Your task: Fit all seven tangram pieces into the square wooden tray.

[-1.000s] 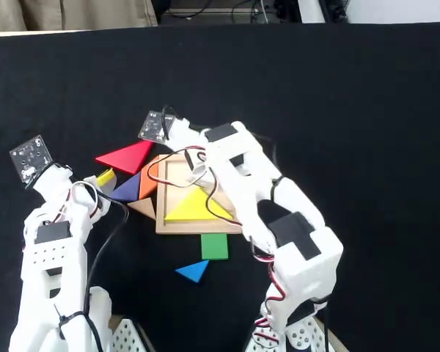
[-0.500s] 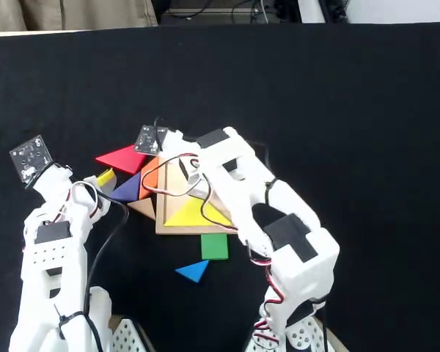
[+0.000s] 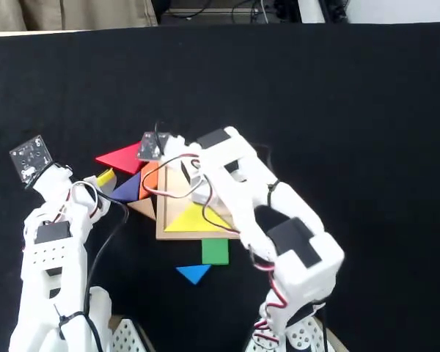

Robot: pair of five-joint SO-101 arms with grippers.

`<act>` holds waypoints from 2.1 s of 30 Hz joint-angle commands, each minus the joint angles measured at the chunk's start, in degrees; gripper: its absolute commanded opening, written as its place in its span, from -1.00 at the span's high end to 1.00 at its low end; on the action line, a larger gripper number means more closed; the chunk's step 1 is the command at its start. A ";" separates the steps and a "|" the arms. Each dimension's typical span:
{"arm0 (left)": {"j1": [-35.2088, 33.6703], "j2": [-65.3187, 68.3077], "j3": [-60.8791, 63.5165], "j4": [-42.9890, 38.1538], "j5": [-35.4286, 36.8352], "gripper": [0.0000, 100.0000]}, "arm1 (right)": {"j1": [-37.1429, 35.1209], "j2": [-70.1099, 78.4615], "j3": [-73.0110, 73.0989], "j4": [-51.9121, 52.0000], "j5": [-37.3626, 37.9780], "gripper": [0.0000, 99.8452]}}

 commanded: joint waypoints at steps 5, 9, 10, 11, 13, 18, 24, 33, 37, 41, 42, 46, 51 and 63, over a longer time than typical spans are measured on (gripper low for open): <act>1.36 -0.97 -0.48 -1.05 0.35 0.39 | -0.62 -10.33 5.23 -5.27 3.52 0.98; 1.98 -0.97 -0.48 -1.05 0.35 0.39 | -1.14 -10.42 5.76 -12.22 -0.97 0.98; 1.98 -0.88 -0.48 -1.05 0.35 0.39 | -1.14 -9.71 5.85 -14.24 -3.34 0.98; 1.98 -0.88 -0.40 -1.05 0.35 0.39 | -1.14 -8.84 5.85 -15.65 -5.10 0.98; 1.98 -0.88 -0.40 -1.05 0.35 0.39 | -1.14 -6.73 5.76 -16.00 -5.36 0.98; 1.98 -0.88 -0.40 -0.97 0.35 0.39 | -1.23 -3.21 5.67 -12.22 -0.97 0.98; 1.98 -0.97 -0.40 -0.97 0.35 0.39 | -2.29 -3.21 5.85 -10.20 -0.44 0.98; 1.98 -0.97 -0.40 -0.97 0.35 0.39 | -1.58 -7.87 4.18 -6.95 -0.97 0.98; 1.98 -0.97 -0.40 -0.97 0.35 0.39 | -0.97 -20.62 5.93 -0.44 -2.90 0.98; 1.98 -0.97 -0.40 -0.79 0.35 0.39 | -4.48 -34.24 16.84 0.62 -2.11 0.97; 1.98 -0.97 -0.40 -0.70 0.35 0.39 | -6.07 -36.62 20.53 0.62 -0.79 0.97; 2.33 -0.70 -0.40 -0.70 0.35 0.39 | -9.14 -40.22 28.53 2.55 1.23 0.84; 3.30 -0.97 0.57 -0.97 0.35 0.39 | -12.13 -37.67 29.05 6.86 1.58 0.55; 3.21 -0.97 0.66 -0.70 0.35 0.39 | -19.08 -35.56 33.45 5.98 9.14 0.55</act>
